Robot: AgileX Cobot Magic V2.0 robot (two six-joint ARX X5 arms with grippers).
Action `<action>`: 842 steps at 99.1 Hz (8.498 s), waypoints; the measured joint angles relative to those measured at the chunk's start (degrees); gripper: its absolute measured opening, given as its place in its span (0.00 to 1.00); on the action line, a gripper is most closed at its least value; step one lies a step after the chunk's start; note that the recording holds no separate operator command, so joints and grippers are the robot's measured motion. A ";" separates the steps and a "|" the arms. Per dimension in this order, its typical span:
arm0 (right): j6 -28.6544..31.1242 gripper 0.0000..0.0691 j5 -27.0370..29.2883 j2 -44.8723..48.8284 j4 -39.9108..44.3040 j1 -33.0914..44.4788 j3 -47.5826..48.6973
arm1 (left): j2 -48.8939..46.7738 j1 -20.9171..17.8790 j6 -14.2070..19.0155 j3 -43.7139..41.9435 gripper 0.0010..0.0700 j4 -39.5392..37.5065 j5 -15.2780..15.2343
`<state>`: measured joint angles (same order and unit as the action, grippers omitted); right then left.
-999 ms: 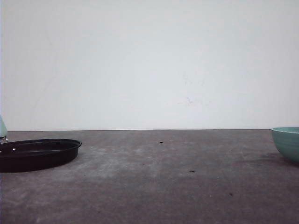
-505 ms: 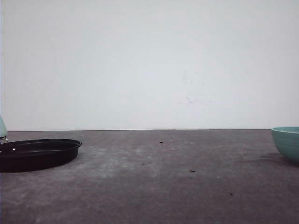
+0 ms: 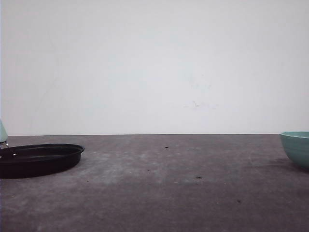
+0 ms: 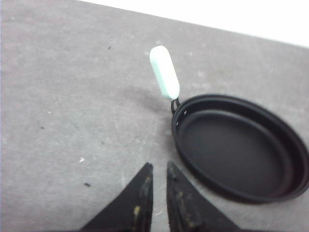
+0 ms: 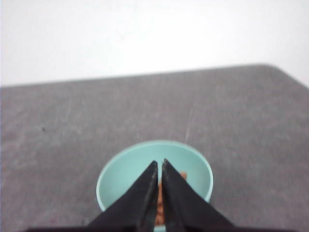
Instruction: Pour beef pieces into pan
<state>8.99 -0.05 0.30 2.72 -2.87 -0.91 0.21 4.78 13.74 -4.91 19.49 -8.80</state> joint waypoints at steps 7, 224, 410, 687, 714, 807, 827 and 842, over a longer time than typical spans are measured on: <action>0.61 0.02 0.02 0.00 -0.44 0.00 0.00 | 0.00 0.00 1.75 0.09 0.02 -0.33 0.00; -3.56 0.93 -14.12 52.65 29.68 0.02 -67.14 | 48.48 -0.90 8.59 -56.76 0.90 9.97 11.87; -2.23 0.99 -7.17 47.50 56.26 1.38 -67.17 | 97.57 -13.49 8.35 -57.53 0.09 5.92 25.16; 3.28 0.03 -17.46 82.14 26.38 6.71 -52.70 | 81.13 15.30 21.90 -57.48 0.06 6.21 32.48; 6.10 0.03 -24.06 79.84 28.48 1.03 -59.39 | 82.23 17.94 21.77 -57.48 0.06 8.87 31.45; -3.67 0.03 8.02 78.82 25.66 -29.64 -67.89 | 83.21 22.40 21.70 -57.46 0.06 10.56 34.45; -8.59 0.03 15.45 78.82 18.60 -33.92 -67.87 | 83.21 22.36 21.99 -57.46 0.06 10.56 34.69; -12.02 0.03 18.73 79.06 14.45 -35.87 -67.87 | 83.21 22.10 22.62 -57.46 0.06 10.95 34.73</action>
<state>-3.03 18.68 79.35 17.17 -38.74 -68.77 83.42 26.87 36.36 -62.37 30.44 25.93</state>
